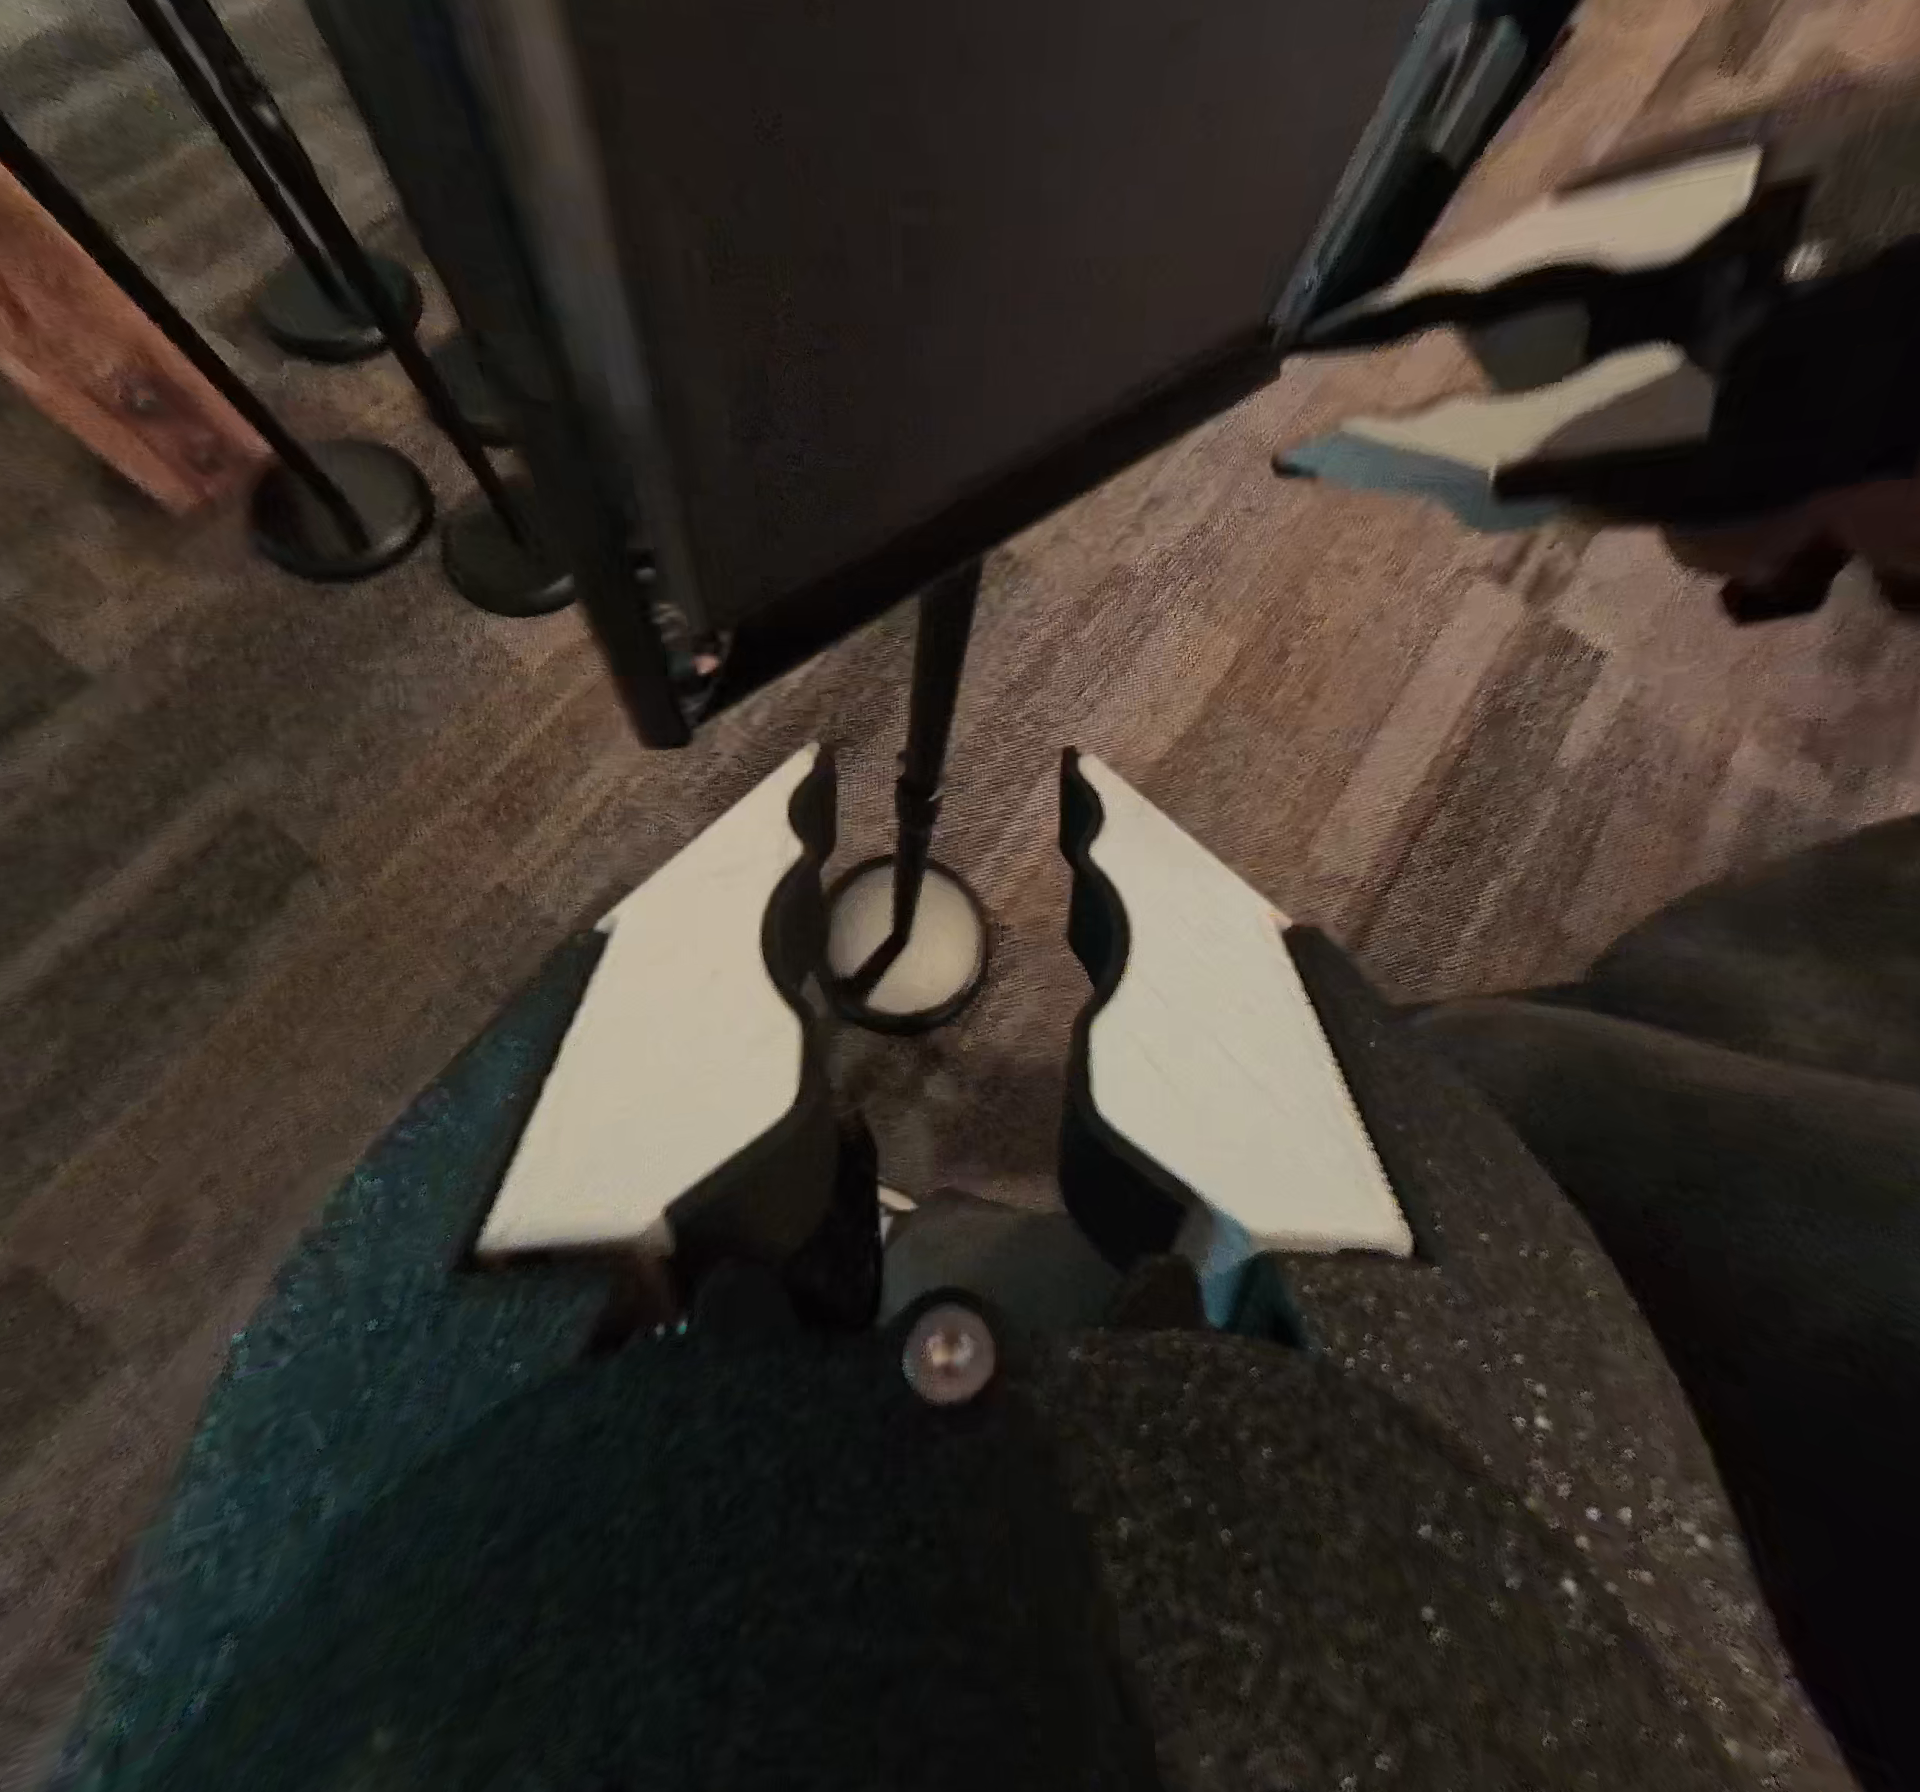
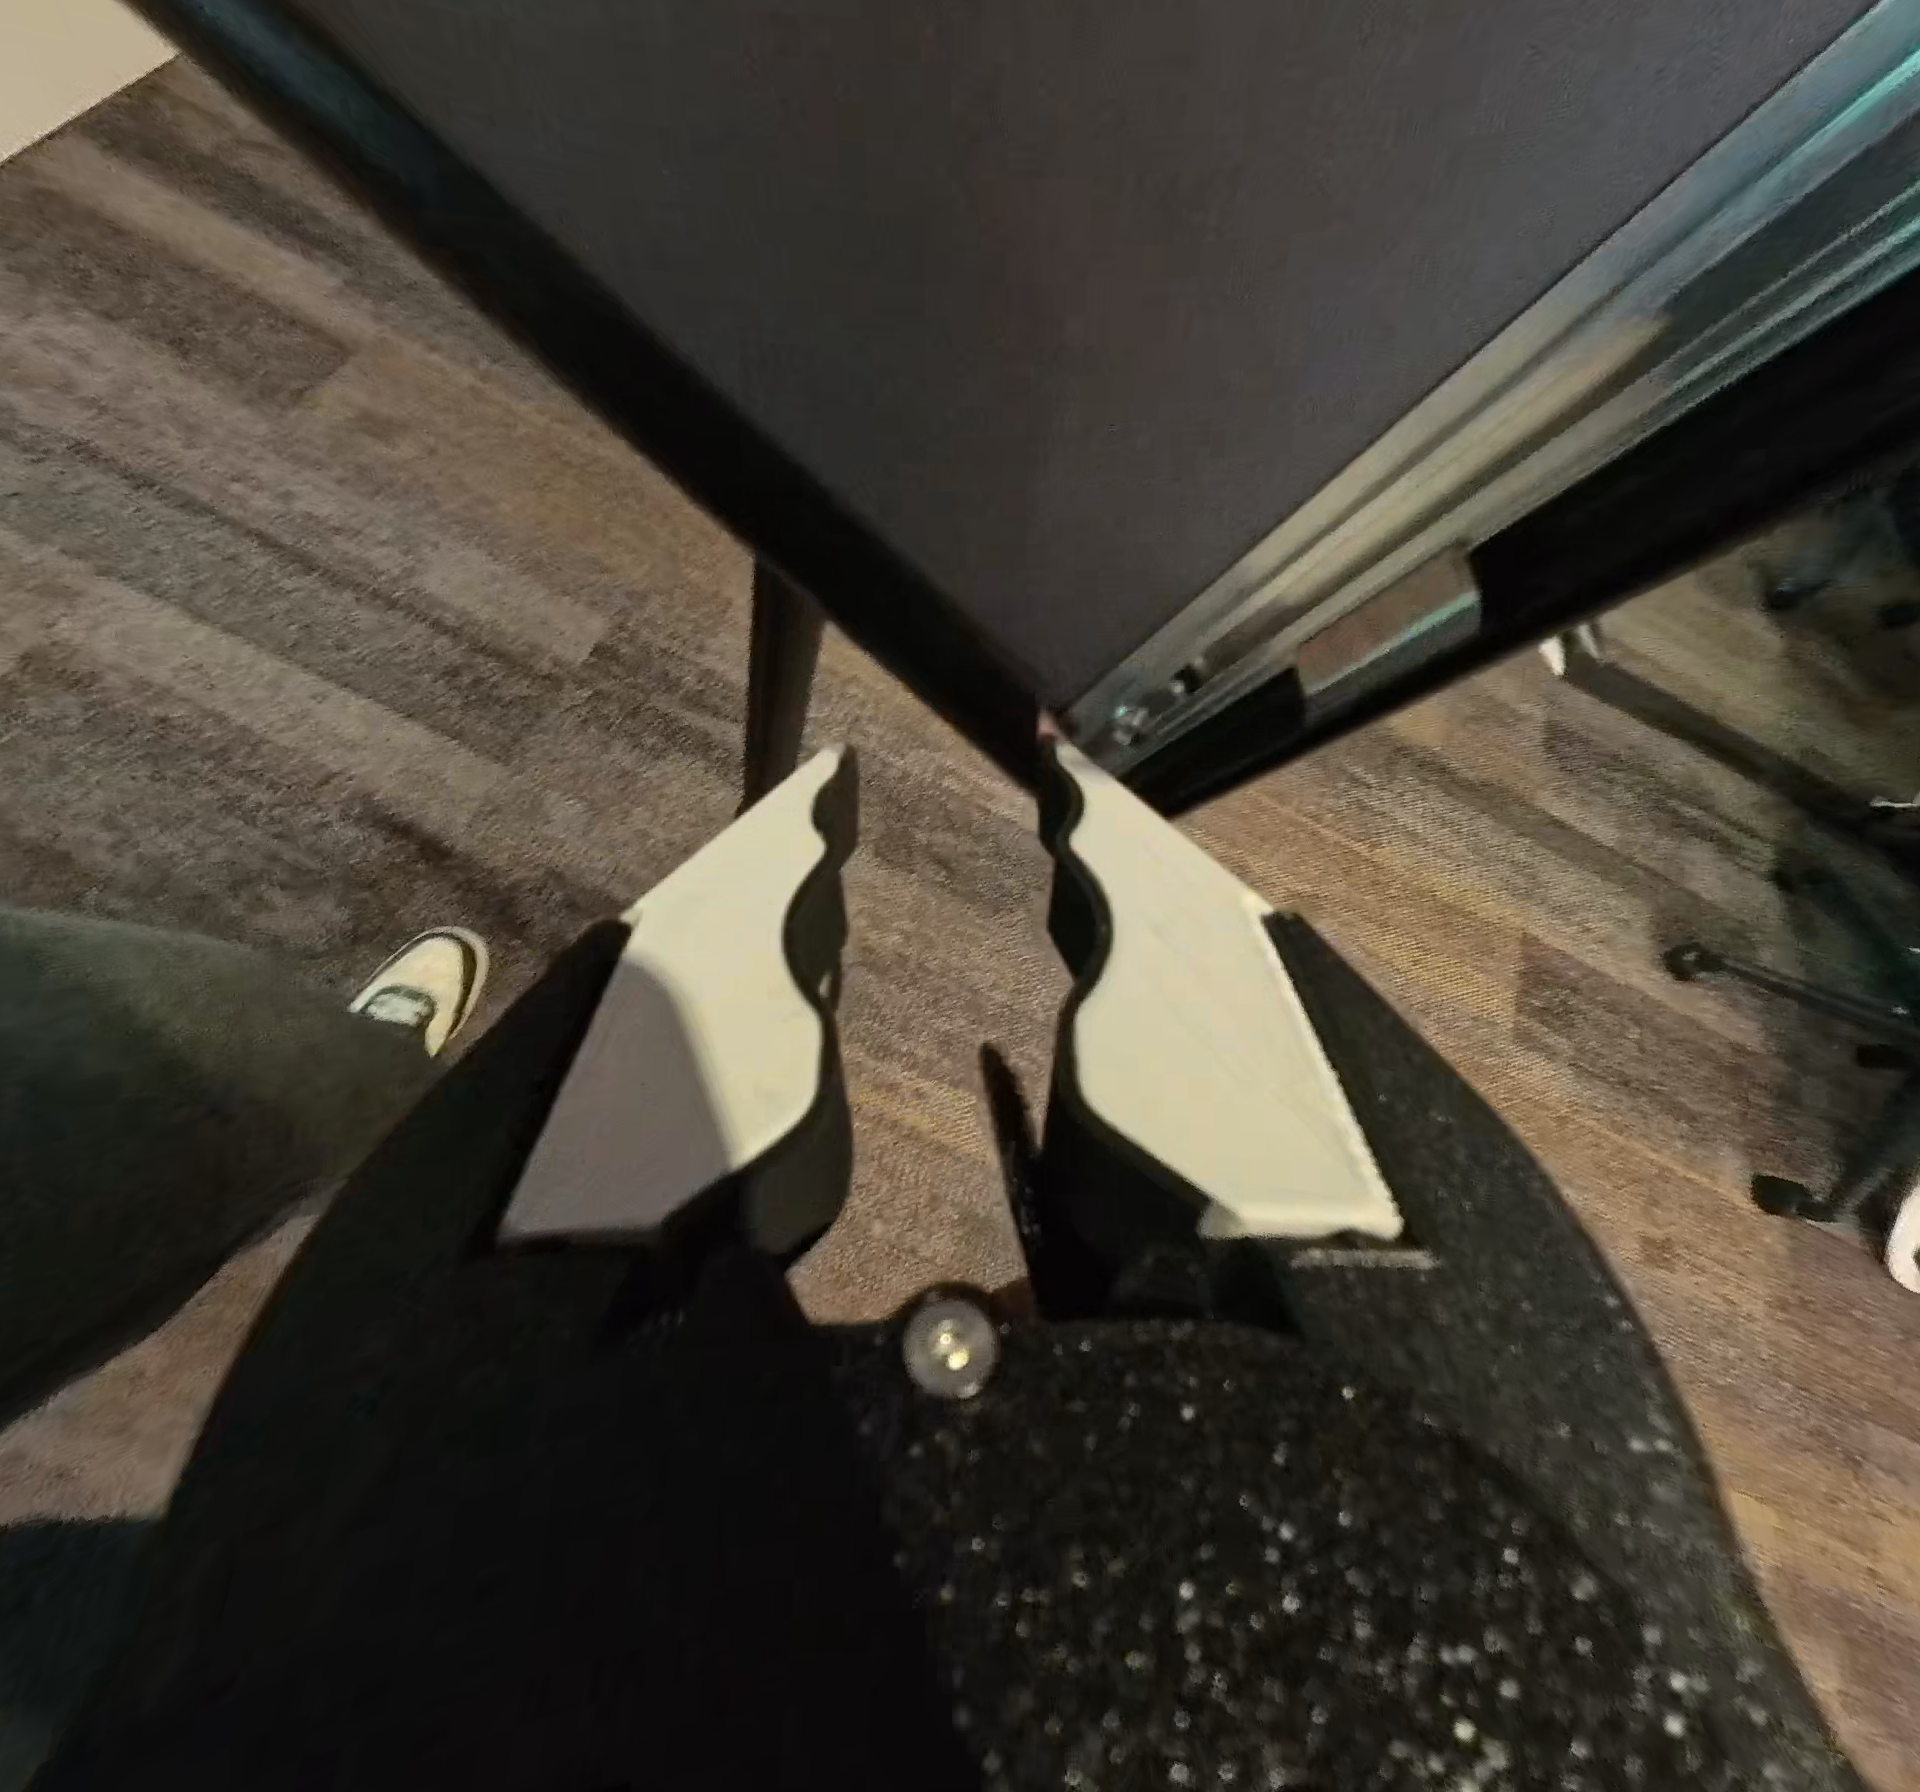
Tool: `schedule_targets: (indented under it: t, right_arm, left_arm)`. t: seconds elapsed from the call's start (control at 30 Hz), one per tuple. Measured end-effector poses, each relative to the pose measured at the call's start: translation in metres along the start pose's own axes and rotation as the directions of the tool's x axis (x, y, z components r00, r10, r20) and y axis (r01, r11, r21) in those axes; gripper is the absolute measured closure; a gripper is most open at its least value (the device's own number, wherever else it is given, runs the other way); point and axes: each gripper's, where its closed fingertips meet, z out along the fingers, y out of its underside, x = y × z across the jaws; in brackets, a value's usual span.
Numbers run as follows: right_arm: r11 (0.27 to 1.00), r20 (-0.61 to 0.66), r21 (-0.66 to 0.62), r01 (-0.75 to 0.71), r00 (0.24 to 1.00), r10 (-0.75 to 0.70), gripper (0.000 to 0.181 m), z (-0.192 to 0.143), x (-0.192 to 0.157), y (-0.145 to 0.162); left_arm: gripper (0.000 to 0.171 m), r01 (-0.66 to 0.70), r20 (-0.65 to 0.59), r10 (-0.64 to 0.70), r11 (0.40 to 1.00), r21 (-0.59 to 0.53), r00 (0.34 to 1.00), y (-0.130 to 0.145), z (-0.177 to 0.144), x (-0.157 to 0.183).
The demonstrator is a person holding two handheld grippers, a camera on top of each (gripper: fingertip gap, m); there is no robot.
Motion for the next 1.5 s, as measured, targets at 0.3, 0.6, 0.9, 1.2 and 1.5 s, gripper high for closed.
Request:
schedule_targets:
  t: [0.3,0.6,0.9,1.2,1.5]
  right_arm:
    - [1.000,-0.023,-0.007,0.015,1.000,-0.015,0.143,0.010,0.001,-0.005]
    - [0.998,-0.028,-0.036,-0.049,0.998,0.048,0.141,0.014,0.000,-0.005]
    - [0.995,0.037,-0.053,-0.082,0.996,0.084,0.148,0.015,0.000,-0.007]
    - [0.966,0.409,-0.252,0.065,0.911,0.045,0.181,0.012,-0.054,0.040]
    - [0.994,0.015,-0.077,0.081,0.997,-0.081,0.133,0.001,-0.002,-0.005]
  left_arm:
    - [0.103,-0.085,0.188,0.087,0.996,-0.017,0.978,0.000,0.046,-0.018]
    - [0.092,-0.184,0.295,0.205,0.978,-0.097,0.933,0.002,0.055,-0.020]
    - [0.085,-0.217,0.287,0.247,0.967,-0.132,0.925,0.004,0.057,-0.025]
    - [0.121,-0.362,0.192,0.402,0.907,-0.215,0.895,0.001,0.051,-0.034]
    - [0.100,-0.381,0.132,0.419,0.893,-0.240,0.899,0.009,0.055,-0.029]
